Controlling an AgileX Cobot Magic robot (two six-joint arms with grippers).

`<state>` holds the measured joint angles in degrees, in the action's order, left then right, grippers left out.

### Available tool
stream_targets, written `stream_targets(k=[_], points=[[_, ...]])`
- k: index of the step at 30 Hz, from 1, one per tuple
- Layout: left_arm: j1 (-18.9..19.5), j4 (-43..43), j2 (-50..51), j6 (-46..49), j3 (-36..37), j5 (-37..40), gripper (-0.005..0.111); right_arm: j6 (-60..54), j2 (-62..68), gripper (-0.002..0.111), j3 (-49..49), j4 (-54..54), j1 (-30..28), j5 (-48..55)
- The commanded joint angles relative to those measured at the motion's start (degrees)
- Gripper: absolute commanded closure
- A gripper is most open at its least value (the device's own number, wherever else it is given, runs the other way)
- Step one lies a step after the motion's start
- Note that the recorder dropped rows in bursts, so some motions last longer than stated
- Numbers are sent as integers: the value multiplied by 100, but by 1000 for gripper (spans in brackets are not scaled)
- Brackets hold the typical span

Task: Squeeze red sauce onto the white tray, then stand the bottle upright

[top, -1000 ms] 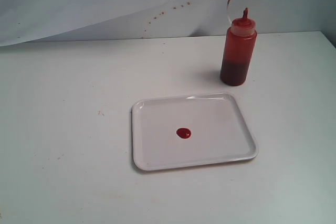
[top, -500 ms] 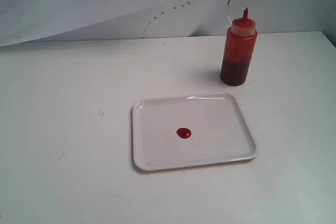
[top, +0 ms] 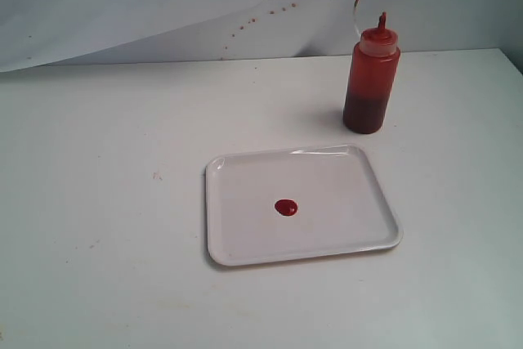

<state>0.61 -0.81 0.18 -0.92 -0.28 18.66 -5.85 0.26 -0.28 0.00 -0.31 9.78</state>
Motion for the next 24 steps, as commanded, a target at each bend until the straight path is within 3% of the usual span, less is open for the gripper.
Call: stream_targets(k=[1,7,24], points=[[12,-14,-18,-24,28,-44,107,53,-26,108,28,-129,-45,178],[12,-14,-18,-24,28,-44,107,275,-26,108,28,-129,-45,619],[12,-14,-18,-24,28,-44,107,315,-26,108,28,130,-35,549]])
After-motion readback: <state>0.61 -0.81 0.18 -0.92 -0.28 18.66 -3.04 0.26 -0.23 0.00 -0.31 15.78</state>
